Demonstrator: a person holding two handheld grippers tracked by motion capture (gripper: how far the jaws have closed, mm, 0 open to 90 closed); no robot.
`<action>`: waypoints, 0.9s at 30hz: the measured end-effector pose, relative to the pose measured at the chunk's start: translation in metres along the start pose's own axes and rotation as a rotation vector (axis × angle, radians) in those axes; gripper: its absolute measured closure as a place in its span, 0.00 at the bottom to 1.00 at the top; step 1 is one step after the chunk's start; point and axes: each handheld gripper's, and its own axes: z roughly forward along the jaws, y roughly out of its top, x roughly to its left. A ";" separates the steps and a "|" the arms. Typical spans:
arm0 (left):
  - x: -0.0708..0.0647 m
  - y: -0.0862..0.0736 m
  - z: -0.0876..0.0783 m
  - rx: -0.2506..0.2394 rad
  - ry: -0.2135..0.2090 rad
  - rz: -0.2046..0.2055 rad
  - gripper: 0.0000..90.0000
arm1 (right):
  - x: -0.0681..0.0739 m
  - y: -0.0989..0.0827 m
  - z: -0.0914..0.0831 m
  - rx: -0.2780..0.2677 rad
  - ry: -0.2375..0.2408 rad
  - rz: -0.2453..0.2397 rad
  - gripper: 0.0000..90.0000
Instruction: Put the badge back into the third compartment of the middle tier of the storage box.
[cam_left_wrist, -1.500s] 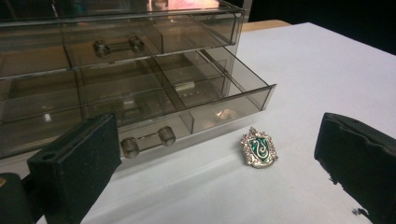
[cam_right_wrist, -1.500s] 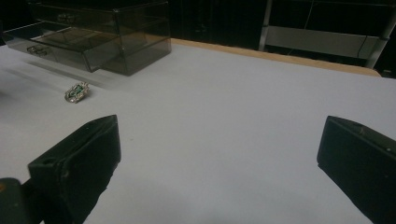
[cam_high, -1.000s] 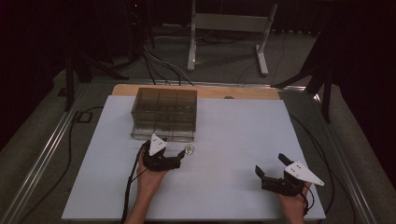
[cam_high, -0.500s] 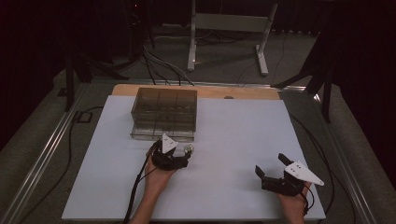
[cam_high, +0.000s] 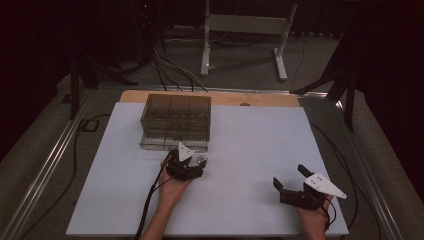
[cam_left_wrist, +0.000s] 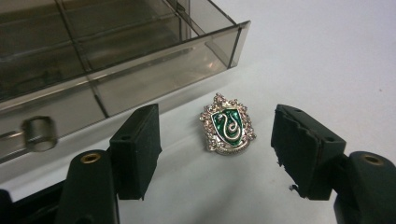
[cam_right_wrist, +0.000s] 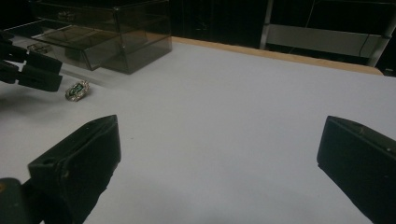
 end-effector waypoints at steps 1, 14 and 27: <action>0.000 0.001 0.002 0.006 -0.001 0.002 0.39 | 0.000 0.000 0.000 0.000 0.000 0.000 0.00; -0.002 0.006 0.018 0.067 -0.014 -0.004 0.54 | -0.001 0.000 0.000 0.000 0.001 0.002 0.00; -0.005 0.011 0.023 0.095 -0.050 -0.017 0.68 | 0.001 0.000 0.000 0.009 0.004 0.000 0.00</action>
